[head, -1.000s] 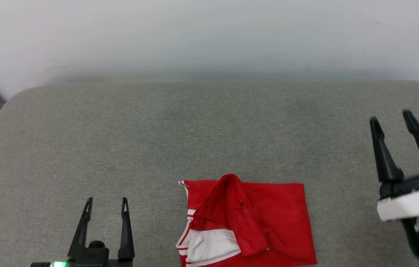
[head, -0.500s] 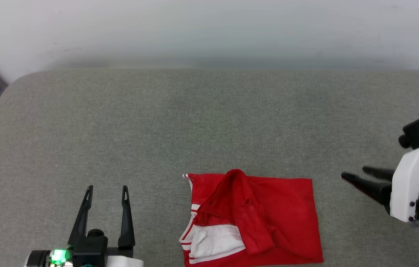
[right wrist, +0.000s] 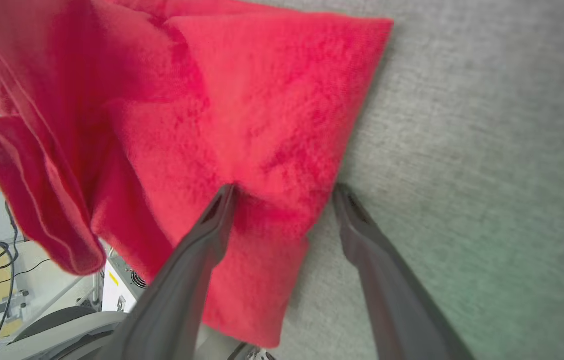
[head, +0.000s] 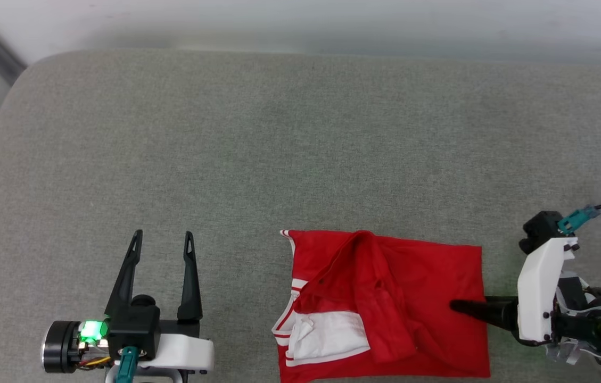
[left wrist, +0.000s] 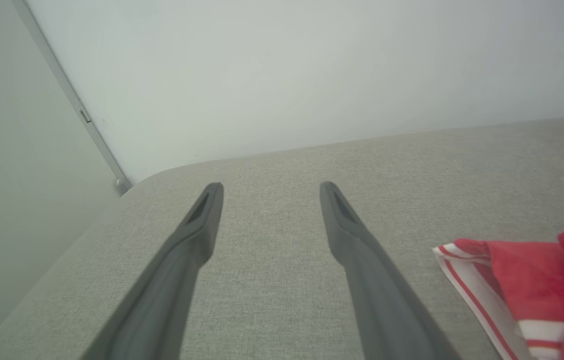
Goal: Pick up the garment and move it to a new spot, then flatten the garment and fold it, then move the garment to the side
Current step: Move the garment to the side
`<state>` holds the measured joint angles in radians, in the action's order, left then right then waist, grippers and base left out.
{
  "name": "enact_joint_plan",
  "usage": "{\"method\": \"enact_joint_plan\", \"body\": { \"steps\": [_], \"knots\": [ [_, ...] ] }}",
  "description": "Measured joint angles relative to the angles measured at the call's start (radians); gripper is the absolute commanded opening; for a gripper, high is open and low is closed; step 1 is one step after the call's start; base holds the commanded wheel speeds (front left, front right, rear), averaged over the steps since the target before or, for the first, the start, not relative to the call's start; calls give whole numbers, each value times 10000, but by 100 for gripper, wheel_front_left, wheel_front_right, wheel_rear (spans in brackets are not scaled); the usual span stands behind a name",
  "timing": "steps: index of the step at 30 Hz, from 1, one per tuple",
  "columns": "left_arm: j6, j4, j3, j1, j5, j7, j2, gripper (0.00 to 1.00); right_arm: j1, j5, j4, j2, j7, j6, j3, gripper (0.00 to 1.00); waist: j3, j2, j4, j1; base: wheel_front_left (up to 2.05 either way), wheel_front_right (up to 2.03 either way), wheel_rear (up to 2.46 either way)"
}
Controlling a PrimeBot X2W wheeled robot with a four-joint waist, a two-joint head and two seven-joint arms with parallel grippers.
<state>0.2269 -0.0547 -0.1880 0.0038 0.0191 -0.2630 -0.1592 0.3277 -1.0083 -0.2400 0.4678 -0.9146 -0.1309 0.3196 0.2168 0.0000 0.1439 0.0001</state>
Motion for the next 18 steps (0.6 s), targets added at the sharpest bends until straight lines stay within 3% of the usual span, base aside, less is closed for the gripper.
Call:
{"method": "enact_joint_plan", "body": {
  "steps": [14,15,16,17,18],
  "knots": [
    [-161,61,-48,-385,-90,0,211,100,179,-73,-401,-313,556,-12,930,100,627,0,477,-2,0,0,0],
    [-161,65,-46,-406,-90,0,219,100,202,-73,-384,-307,665,-12,1026,60,636,0,486,-2,0,0,0],
    [-161,71,-40,-413,-90,0,230,100,203,-73,-376,-305,805,-12,1101,11,634,1,491,-2,0,0,0],
    [-161,79,-40,-419,-92,0,240,100,212,-77,-376,-293,905,-10,1177,0,623,0,494,-2,0,0,0],
    [-161,86,-42,-420,-92,0,245,100,237,-77,-370,-272,1001,-4,1285,0,601,0,497,-1,0,0,0]
  ]
}}
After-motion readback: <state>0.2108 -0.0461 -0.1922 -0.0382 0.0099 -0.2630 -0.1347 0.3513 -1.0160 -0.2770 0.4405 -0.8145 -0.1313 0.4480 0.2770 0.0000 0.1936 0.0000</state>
